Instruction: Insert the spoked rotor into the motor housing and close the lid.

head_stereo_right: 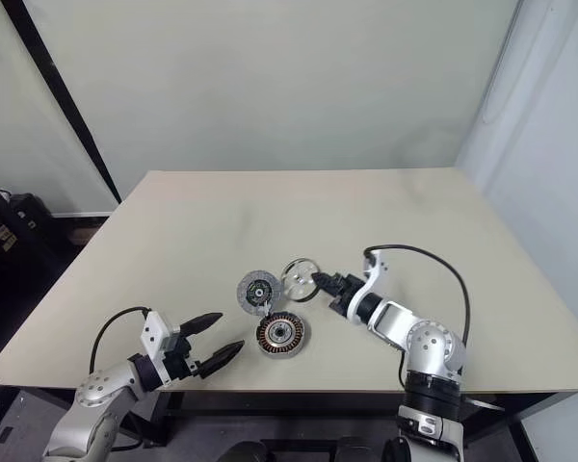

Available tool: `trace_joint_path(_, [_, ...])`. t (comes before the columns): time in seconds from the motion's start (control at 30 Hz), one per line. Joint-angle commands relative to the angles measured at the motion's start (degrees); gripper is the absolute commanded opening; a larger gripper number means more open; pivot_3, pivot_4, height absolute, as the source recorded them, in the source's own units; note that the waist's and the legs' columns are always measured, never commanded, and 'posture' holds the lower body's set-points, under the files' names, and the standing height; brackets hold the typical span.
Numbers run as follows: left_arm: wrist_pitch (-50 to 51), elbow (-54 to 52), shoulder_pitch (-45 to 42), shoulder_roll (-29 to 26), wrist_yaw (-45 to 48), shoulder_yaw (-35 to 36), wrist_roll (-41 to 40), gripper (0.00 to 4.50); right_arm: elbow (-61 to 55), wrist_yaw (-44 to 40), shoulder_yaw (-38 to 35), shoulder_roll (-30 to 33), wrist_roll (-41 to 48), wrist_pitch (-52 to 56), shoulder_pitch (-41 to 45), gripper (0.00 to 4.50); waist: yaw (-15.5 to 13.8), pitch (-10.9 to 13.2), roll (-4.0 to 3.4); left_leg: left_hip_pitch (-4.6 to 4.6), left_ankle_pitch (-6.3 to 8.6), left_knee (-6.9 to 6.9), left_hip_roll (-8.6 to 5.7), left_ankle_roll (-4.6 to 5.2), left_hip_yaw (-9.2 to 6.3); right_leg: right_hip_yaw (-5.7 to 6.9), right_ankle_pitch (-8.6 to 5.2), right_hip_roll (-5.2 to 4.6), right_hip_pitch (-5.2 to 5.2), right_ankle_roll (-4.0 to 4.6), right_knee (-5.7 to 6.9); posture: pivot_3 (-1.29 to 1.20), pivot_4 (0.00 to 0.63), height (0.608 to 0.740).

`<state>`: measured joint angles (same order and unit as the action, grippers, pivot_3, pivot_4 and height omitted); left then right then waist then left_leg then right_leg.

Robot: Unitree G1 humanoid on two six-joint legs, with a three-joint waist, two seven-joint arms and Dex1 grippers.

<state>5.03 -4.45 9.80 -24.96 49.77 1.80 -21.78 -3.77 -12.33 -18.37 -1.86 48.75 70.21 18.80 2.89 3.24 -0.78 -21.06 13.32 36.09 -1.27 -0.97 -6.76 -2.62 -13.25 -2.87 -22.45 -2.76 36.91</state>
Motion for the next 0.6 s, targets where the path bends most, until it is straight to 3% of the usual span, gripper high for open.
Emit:
trace_joint_path(0.03, [0.05, -1.39, 0.54, -0.62, 0.42, 1.29, -1.35, 4.50, -4.84, -0.33, 3.61, -1.13, 3.36, 3.49, -1.60, 0.47, 0.00, 0.00, 0.00, -0.01, 0.00, 0.00, 0.00, 0.00, 0.01, 0.00, 0.00, 0.00, -0.01, 0.00, -0.01, 0.00, 0.000, 0.740])
trace_joint_path(0.6, [-0.01, -2.19, 0.24, -0.74, 0.50, 0.15, -0.43, 4.50, -2.57, 1.01, 10.51, -2.49, -3.17, -3.24, -5.31, 0.47, 0.00, 0.01, 0.00, -0.15, 0.02, -0.02, 0.04, -0.05, -0.04, 0.10, 0.00, -0.01, -0.21, 0.00, -0.06, 0.00, 0.000, 0.740])
